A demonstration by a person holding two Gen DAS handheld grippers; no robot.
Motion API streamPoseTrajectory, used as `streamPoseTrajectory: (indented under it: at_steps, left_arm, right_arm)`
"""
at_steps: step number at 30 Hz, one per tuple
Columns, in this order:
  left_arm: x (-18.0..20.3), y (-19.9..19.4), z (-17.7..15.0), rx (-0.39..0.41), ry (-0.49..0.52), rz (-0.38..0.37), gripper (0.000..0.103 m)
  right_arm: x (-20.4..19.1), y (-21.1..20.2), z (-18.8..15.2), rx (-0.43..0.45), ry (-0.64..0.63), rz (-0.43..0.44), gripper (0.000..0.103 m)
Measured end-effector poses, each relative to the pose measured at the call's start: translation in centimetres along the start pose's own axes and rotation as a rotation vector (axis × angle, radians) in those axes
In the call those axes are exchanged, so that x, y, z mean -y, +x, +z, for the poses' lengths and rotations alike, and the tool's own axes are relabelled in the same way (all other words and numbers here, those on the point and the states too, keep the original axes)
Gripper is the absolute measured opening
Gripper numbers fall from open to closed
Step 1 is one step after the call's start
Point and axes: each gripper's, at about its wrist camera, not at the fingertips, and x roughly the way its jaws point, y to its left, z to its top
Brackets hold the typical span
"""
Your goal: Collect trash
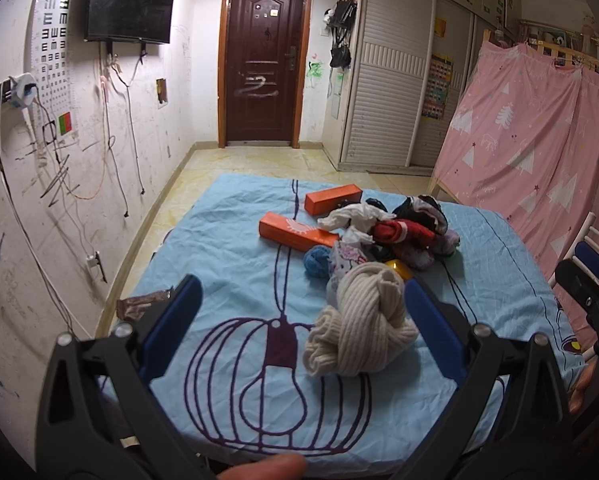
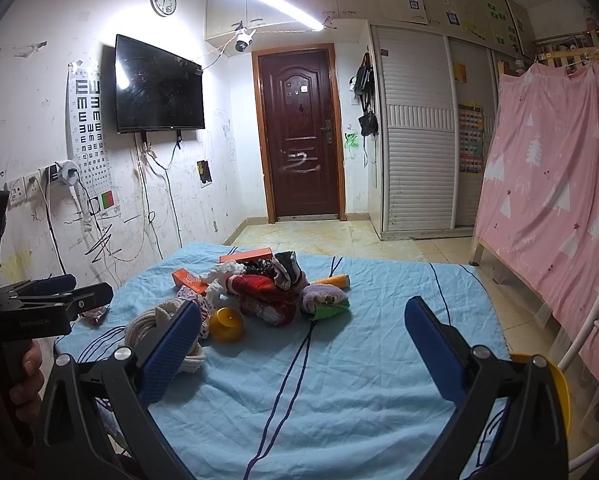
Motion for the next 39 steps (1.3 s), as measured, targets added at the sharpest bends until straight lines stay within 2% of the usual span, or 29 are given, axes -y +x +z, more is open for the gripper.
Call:
streamPoseTrajectory:
  at_steps: [39]
  left_arm:
    - [-0.02, 0.02, 0.01, -0.004, 0.0, 0.001, 0.097]
  right_arm:
    - [-0.28, -0.12, -0.03, 0.004, -0.018, -0.006, 0.095]
